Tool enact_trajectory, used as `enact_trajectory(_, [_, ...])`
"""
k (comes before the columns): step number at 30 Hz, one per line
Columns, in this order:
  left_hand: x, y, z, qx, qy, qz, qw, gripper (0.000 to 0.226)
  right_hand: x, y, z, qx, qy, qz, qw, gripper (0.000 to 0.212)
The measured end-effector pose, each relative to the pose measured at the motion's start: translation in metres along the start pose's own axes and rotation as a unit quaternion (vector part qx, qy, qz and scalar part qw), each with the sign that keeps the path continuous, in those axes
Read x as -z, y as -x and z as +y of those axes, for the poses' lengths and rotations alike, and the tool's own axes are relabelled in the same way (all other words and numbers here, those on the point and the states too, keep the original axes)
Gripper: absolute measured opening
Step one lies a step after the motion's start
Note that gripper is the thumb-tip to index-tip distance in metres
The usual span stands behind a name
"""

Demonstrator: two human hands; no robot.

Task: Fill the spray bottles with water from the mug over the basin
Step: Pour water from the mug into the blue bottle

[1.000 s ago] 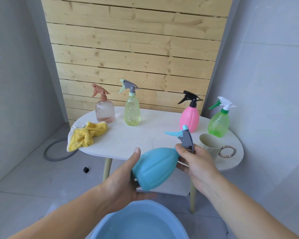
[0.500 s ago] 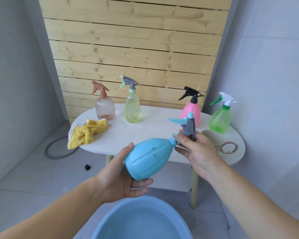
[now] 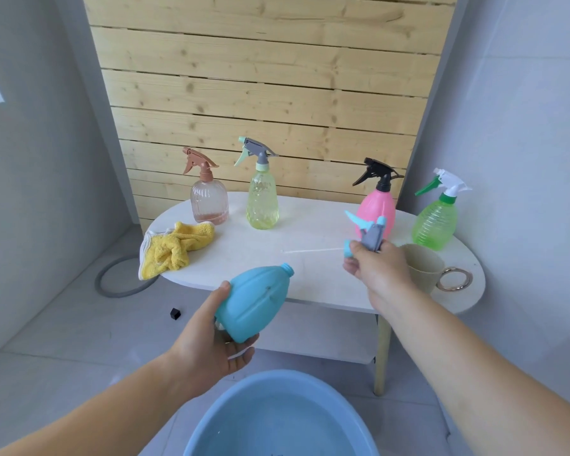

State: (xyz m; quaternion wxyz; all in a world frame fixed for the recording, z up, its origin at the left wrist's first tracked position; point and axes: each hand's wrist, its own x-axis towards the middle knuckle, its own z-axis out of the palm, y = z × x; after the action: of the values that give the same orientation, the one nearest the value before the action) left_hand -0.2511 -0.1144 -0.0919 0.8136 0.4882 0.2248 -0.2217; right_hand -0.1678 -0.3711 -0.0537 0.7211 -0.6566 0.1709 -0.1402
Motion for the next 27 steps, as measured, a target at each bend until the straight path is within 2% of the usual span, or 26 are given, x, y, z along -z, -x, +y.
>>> enact_trajectory(2, [0.002,0.000,-0.003,0.001,-0.030,-0.021,0.999,0.073,-0.009,-0.005,0.014,-0.054,0.014,-0.026,0.998,0.016])
enact_trajectory(5, [0.002,0.000,-0.008,0.000,-0.061,-0.038,0.997,0.075,-0.014,-0.012,0.031,-0.084,0.060,-0.029,0.994,0.007])
enact_trajectory(7, [0.002,0.000,-0.010,-0.003,-0.075,-0.043,0.996,0.075,-0.013,-0.015,0.037,-0.089,0.097,-0.025,0.991,0.016])
enact_trajectory(11, [0.001,-0.003,-0.010,-0.007,-0.081,-0.047,0.996,0.072,-0.010,-0.017,0.042,-0.062,0.194,-0.019,0.979,0.027])
enact_trajectory(17, [-0.004,-0.007,-0.011,-0.009,-0.086,-0.052,0.995,0.072,-0.009,-0.017,0.038,0.000,0.350,-0.024,0.937,0.034])
enact_trajectory(23, [-0.009,-0.006,-0.010,-0.020,-0.084,-0.063,0.994,0.075,-0.008,-0.013,0.035,0.029,0.360,-0.027,0.932,0.038])
enact_trajectory(27, [-0.020,-0.004,-0.007,-0.026,-0.077,-0.083,0.993,0.070,-0.001,-0.005,0.021,0.060,0.373,-0.005,0.926,0.033])
